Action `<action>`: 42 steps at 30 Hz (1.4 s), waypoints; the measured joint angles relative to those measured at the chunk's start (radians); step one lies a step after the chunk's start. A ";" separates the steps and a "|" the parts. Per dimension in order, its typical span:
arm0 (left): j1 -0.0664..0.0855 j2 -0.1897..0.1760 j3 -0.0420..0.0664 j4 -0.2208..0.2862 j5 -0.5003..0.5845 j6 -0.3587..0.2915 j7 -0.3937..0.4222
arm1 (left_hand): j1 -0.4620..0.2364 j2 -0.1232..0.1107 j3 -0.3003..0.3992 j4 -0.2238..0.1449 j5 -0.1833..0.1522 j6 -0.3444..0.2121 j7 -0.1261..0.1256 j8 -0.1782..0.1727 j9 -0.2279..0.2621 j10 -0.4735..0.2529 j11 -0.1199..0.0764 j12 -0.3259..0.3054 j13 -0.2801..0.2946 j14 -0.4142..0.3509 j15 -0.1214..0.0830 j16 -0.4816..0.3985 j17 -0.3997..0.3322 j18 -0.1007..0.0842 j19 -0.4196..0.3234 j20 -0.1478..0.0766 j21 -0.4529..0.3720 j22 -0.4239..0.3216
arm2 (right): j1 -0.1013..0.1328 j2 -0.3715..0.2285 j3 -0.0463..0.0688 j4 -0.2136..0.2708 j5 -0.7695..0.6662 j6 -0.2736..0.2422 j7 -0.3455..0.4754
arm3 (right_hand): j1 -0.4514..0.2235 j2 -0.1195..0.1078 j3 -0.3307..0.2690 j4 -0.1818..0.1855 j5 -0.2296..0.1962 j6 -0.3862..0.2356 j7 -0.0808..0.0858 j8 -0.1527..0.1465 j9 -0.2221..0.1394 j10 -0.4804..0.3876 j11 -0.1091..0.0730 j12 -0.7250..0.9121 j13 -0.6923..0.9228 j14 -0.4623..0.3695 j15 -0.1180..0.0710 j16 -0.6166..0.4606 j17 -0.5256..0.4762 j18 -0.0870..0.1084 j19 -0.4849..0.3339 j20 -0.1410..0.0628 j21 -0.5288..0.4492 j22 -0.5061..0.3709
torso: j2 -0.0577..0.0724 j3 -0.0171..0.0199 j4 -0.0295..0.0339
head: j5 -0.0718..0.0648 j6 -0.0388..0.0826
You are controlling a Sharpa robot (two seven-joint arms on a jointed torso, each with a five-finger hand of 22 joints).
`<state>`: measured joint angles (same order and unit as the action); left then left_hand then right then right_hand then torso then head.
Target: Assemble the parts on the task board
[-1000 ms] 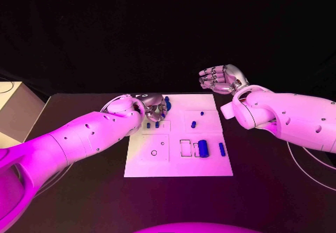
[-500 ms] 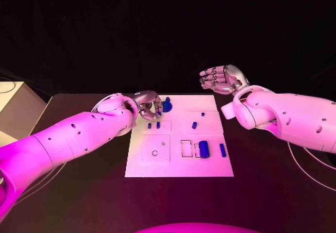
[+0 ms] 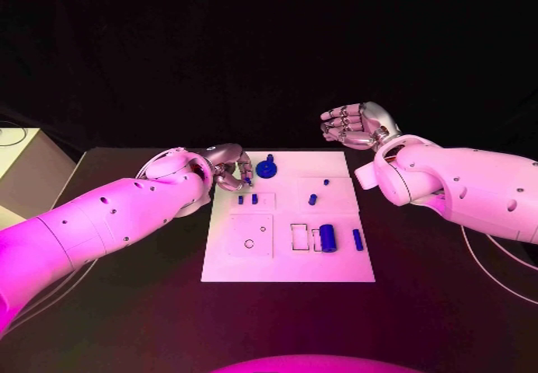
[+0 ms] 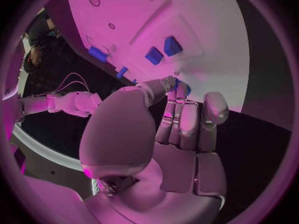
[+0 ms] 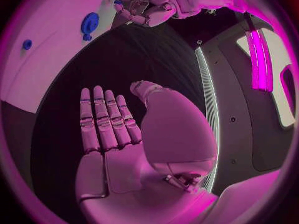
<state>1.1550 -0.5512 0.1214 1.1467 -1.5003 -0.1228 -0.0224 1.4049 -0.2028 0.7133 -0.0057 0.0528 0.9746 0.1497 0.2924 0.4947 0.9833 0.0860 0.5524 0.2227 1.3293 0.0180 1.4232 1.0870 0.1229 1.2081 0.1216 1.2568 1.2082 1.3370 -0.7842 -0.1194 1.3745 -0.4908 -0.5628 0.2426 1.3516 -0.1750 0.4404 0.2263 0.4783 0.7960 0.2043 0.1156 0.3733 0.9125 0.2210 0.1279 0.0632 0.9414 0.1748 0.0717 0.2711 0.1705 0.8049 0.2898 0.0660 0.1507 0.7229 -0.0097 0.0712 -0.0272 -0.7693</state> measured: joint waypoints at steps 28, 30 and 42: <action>-0.001 0.049 0.000 -0.066 -0.006 0.021 -0.008 | 0.000 0.000 0.000 0.000 -0.001 0.006 0.000 -0.005 -0.001 0.007 0.000 -0.010 -0.002 0.000 0.000 0.000 -0.003 0.000 0.000 0.000 0.000 0.001 | 0.000 0.001 0.000 0.002 0.000 0.001 0.000 | 0.000 0.000 0.000 0.000 0.000 0.000 0.000 0.000 0.000 0.000 0.000 0.000 0.000 0.000 0.000 0.000 0.000 0.000 0.000 0.000 0.000 0.000 | -0.001 0.0020 -0.0017 | 0.002 -0.008; -0.001 0.052 0.000 -0.070 -0.007 0.023 -0.008 | 0.000 0.000 0.000 0.000 -0.001 0.006 0.000 -0.005 -0.001 0.007 0.000 -0.010 -0.002 0.000 0.000 0.000 -0.003 0.000 0.000 0.000 0.000 0.001 | 0.000 0.000 0.000 0.002 0.000 0.002 -0.001 | 0.000 0.000 0.000 0.000 0.000 0.000 0.000 0.000 0.000 0.000 0.000 0.000 0.000 0.000 0.000 0.000 0.000 0.000 0.000 0.000 0.000 0.000 | -0.001 0.0019 -0.0017 | 0.002 -0.007; 0.000 0.060 -0.001 -0.080 -0.007 0.035 -0.008 | 0.000 0.000 0.000 0.000 -0.001 0.006 0.000 -0.006 -0.002 0.007 0.000 -0.010 -0.002 0.000 0.000 0.000 -0.006 0.000 0.000 0.000 0.000 -0.001 | 0.000 0.000 0.000 0.002 0.000 0.002 -0.001 | 0.000 0.000 0.000 0.000 0.000 0.000 0.000 0.000 0.000 0.000 0.000 0.000 0.000 0.000 0.000 0.000 0.000 0.000 0.000 0.000 0.000 0.000 | 0.000 0.0013 -0.0017 | -0.001 -0.009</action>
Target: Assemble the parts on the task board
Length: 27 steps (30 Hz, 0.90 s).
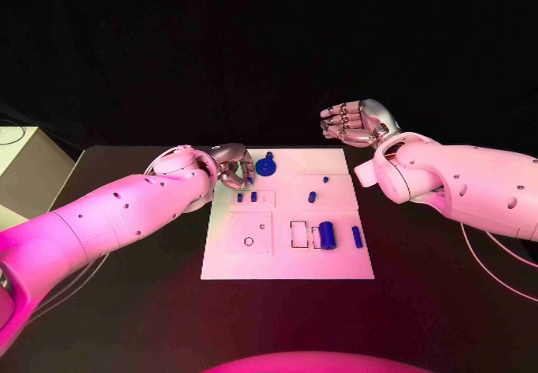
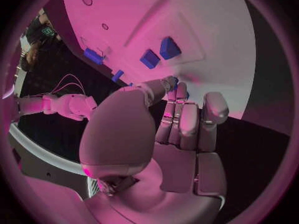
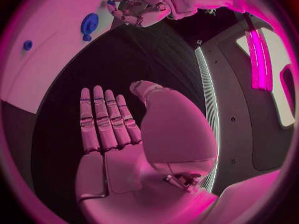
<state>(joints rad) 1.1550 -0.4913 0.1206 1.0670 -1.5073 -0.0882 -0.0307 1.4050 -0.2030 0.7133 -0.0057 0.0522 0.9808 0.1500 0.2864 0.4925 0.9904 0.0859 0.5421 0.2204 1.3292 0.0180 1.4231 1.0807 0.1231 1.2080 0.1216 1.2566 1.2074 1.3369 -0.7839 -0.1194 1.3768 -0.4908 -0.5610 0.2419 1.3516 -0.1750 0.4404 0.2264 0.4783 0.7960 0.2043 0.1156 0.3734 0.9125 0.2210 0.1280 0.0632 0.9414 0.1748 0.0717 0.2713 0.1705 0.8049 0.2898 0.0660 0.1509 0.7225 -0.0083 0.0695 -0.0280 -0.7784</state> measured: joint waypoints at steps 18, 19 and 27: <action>0.001 0.001 -0.001 0.000 -0.003 0.021 -0.005 | 0.000 0.000 0.003 -0.003 0.000 -0.001 0.000 -0.003 0.001 0.000 0.000 -0.005 -0.001 0.000 0.000 0.000 -0.011 0.000 0.000 0.000 0.000 -0.007 | 0.000 -0.001 0.000 0.000 0.000 0.001 0.000 | 0.000 0.000 0.000 0.000 0.000 0.000 0.000 0.000 0.000 0.000 0.000 0.000 0.000 0.000 0.000 0.000 0.000 0.000 0.000 0.000 0.000 0.000 | 0.000 -0.0007 0.0008 | -0.002 -0.003; 0.001 0.001 -0.001 0.000 -0.003 0.021 -0.005 | 0.000 0.000 0.003 -0.003 0.000 -0.001 0.000 -0.003 0.001 0.000 0.000 -0.005 -0.001 0.000 0.000 0.000 -0.011 0.000 0.000 0.000 0.000 -0.007 | 0.000 -0.001 0.000 0.000 0.000 0.001 0.000 | 0.000 0.000 0.000 0.000 0.000 0.000 0.000 0.000 0.000 0.000 0.000 0.000 0.000 0.000 0.000 0.000 0.000 0.000 0.000 0.000 0.000 0.000 | 0.000 -0.0007 0.0008 | -0.002 -0.003; 0.002 0.009 -0.004 -0.009 -0.005 0.020 -0.006 | 0.000 0.000 0.000 -0.005 0.000 -0.001 0.000 -0.003 0.001 0.002 -0.002 -0.005 -0.001 0.000 0.000 0.000 -0.011 0.000 0.000 0.000 0.000 -0.008 | 0.000 -0.001 0.000 0.000 0.000 0.001 0.000 | 0.000 0.000 0.000 0.000 0.000 0.000 0.000 0.000 0.000 0.000 0.000 0.000 0.000 0.000 0.000 0.000 0.000 0.000 0.000 0.000 0.000 0.000 | 0.001 -0.0002 0.0002 | -0.003 -0.003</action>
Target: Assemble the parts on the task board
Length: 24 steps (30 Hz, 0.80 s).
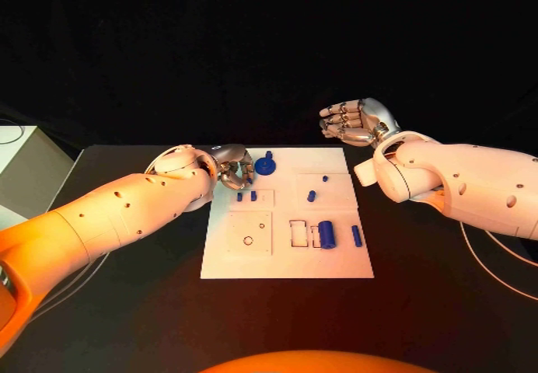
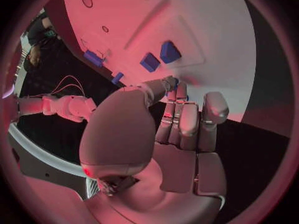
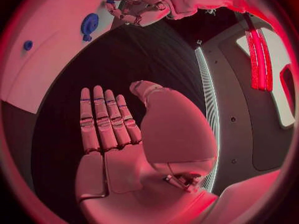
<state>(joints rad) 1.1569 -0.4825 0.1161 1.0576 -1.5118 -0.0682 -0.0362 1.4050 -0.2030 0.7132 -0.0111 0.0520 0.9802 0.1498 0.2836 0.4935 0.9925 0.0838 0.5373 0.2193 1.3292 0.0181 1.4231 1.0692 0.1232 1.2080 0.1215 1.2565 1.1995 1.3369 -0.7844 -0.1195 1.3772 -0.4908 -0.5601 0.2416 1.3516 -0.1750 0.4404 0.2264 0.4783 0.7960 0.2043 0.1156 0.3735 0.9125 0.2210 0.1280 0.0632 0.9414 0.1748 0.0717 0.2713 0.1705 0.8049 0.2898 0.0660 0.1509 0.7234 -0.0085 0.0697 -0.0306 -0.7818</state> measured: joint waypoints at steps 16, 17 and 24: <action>0.001 0.005 -0.008 -0.006 -0.001 -0.003 0.002 | 0.000 0.007 -0.004 -0.004 0.000 0.021 -0.005 -0.005 0.000 0.012 -0.001 -0.010 -0.001 0.000 0.000 0.000 -0.004 0.000 -0.004 -0.004 -0.004 -0.001 | 0.000 -0.001 0.000 0.000 0.000 0.001 0.000 | 0.000 0.000 0.000 0.000 0.000 0.000 0.000 0.000 0.000 0.000 0.000 0.000 0.000 0.000 0.000 0.000 0.000 0.000 0.000 0.000 0.000 0.000 | 0.000 -0.0003 0.0005 | -0.004 -0.004; 0.000 0.005 -0.008 -0.006 -0.001 -0.004 0.002 | -0.001 0.008 -0.004 -0.004 0.000 0.021 -0.005 -0.004 0.000 0.012 -0.001 -0.010 -0.001 0.000 0.000 0.000 -0.004 0.000 -0.004 -0.004 -0.004 -0.002 | 0.000 -0.001 0.000 0.000 0.000 0.001 0.000 | 0.000 0.000 0.000 0.000 0.000 0.000 0.000 0.000 0.000 0.000 0.000 0.000 0.000 0.000 0.000 0.000 0.000 0.000 0.000 0.000 0.000 0.000 | 0.000 -0.0004 0.0005 | -0.005 -0.004; 0.000 0.004 -0.009 -0.005 -0.002 -0.006 0.002 | -0.002 0.009 -0.004 -0.004 0.000 0.021 -0.005 -0.003 0.000 0.012 -0.001 -0.010 -0.001 0.000 0.000 0.000 -0.008 0.000 -0.008 0.000 -0.004 -0.004 | 0.000 -0.001 0.000 0.000 0.000 0.001 0.000 | 0.000 0.000 0.000 0.000 0.000 0.000 0.000 0.000 0.000 0.000 0.000 0.000 0.000 0.000 0.000 0.000 0.000 0.000 0.000 0.000 0.000 0.000 | -0.001 -0.0010 0.0005 | -0.004 -0.004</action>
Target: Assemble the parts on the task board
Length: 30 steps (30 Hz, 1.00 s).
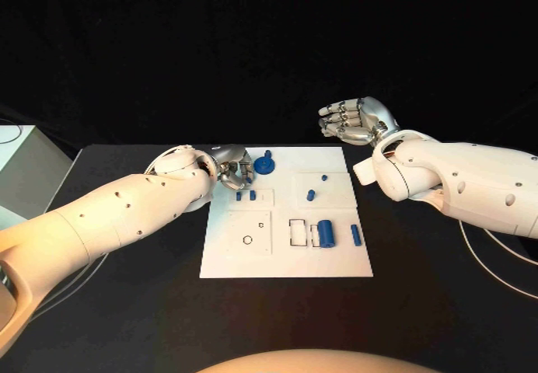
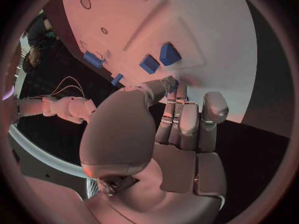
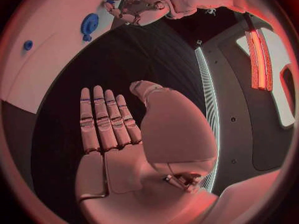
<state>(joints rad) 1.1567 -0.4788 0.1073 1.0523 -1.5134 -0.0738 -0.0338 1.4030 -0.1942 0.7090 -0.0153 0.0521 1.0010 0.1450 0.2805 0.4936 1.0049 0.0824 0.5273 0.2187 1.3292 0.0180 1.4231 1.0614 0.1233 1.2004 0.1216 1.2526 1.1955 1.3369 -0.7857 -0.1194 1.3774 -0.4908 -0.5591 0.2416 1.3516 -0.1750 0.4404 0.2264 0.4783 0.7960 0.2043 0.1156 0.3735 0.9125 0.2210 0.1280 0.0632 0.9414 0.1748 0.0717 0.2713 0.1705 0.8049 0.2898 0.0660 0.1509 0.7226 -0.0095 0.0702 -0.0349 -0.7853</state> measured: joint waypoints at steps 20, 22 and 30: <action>-0.006 -0.003 -0.004 -0.002 0.000 0.011 -0.007 | -0.008 0.000 0.003 -0.008 0.000 -0.099 0.006 -0.093 -0.049 -0.012 0.011 -0.053 -0.001 -0.036 0.007 -0.011 -0.054 0.000 -0.034 0.006 -0.030 -0.027 | 0.000 0.000 0.000 0.000 0.000 0.001 0.000 | 0.000 0.000 0.000 0.000 0.000 0.000 0.000 0.000 0.000 0.000 0.000 -0.004 0.000 0.000 0.000 0.000 0.000 0.000 0.000 0.000 0.000 0.000 | 0.000 0.0005 -0.0001 | 0.000 0.000; -0.005 -0.002 -0.004 -0.002 0.000 0.012 -0.008 | -0.010 -0.002 0.003 -0.008 0.000 -0.100 0.007 -0.099 -0.051 -0.013 0.013 -0.056 -0.002 -0.038 0.009 -0.011 -0.057 0.000 -0.034 0.006 -0.030 -0.028 | 0.000 0.000 0.000 0.000 0.000 0.001 0.000 | 0.000 0.000 0.000 0.000 0.000 0.000 0.000 0.000 0.000 0.000 0.000 -0.004 0.000 0.000 0.000 0.000 0.000 0.000 0.000 0.000 0.000 0.000 | 0.000 0.0005 -0.0001 | 0.001 0.000; -0.005 -0.002 -0.003 -0.003 0.000 0.015 -0.013 | -0.010 -0.002 0.006 -0.011 0.000 -0.115 0.003 -0.109 -0.057 -0.018 0.018 -0.063 -0.003 -0.045 0.009 -0.014 -0.067 0.000 -0.041 0.006 -0.039 -0.031 | 0.000 0.000 0.000 0.000 0.000 0.001 0.000 | 0.000 0.000 -0.003 -0.003 0.000 0.010 0.001 -0.006 -0.007 0.009 -0.002 -0.014 0.000 0.004 0.004 0.000 -0.014 0.000 0.000 0.000 0.000 -0.015 | 0.000 0.0009 -0.0005 | 0.001 0.001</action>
<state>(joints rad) 1.1519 -0.4803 0.1040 1.0493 -1.5133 -0.0589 -0.0468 1.3929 -0.1963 0.7148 -0.0265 0.0522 0.8860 0.1480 0.1716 0.4370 0.9866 0.1002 0.4646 0.2161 1.2844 0.0270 1.4087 0.9948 0.1232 1.1592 0.1271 1.2139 1.1643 1.3369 -0.7861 -0.1195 1.3774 -0.4908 -0.5580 0.2415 1.3516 -0.1750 0.4377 0.2236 0.4783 0.8061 0.2051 0.1097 0.3670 0.9215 0.2191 0.1137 0.0632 0.9451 0.1786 0.0716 0.2577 0.1705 0.8049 0.2898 0.0660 0.1358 0.7227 -0.0086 0.0697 -0.0336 -0.7845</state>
